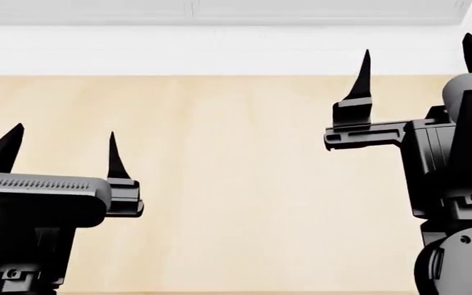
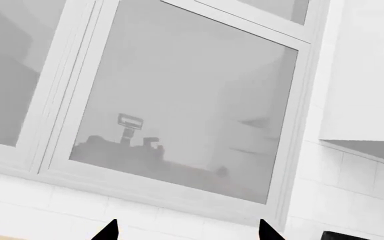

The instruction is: Pick the boxed food and honey bottle from the counter and place them in the cabinets closest to them.

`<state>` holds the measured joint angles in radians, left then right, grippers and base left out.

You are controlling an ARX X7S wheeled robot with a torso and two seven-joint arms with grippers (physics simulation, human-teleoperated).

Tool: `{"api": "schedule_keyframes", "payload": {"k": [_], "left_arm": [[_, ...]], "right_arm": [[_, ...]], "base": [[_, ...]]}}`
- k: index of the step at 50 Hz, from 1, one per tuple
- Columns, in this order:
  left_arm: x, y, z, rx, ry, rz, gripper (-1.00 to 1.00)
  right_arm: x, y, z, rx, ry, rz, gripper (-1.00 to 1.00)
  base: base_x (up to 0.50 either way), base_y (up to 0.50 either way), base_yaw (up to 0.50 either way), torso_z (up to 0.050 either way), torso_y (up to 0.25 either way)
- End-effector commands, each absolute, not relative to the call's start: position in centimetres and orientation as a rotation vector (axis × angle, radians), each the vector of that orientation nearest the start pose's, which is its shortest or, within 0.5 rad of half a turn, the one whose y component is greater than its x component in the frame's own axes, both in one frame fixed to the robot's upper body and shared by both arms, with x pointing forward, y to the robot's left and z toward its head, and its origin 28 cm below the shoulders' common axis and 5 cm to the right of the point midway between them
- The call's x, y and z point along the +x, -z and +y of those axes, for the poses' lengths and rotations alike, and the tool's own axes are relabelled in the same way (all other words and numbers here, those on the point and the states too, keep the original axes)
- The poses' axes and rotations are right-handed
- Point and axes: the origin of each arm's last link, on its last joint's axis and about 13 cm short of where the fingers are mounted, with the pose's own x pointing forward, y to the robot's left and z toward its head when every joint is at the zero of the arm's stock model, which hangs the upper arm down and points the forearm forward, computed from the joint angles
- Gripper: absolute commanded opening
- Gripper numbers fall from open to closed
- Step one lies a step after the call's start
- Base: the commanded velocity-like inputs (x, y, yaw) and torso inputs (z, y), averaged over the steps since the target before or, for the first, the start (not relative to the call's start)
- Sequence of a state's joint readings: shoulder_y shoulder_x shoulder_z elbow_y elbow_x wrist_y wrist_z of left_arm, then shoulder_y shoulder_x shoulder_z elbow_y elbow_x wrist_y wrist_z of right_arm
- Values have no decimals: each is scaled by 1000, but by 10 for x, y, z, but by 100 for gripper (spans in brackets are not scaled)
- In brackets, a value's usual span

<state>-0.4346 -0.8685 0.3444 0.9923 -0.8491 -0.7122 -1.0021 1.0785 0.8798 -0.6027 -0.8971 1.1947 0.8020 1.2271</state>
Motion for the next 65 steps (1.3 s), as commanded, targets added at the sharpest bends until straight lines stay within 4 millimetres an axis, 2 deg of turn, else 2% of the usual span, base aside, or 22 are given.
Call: {"api": "schedule_keyframes", "payload": {"k": [1, 28, 65], "left_arm": [[168, -203, 230, 260, -116, -303, 100], [166, -207, 230, 263, -113, -308, 100], [167, -202, 231, 262, -120, -301, 100]], "right_arm": [[189, -271, -107, -281, 141, -456, 100], [187, -270, -107, -241, 146, -472, 100], [185, -274, -108, -242, 159, -483, 100]], "base": [[-1, -500, 0, 0, 0], [20, -500, 0, 0, 0], [61, -500, 0, 0, 0]]}}
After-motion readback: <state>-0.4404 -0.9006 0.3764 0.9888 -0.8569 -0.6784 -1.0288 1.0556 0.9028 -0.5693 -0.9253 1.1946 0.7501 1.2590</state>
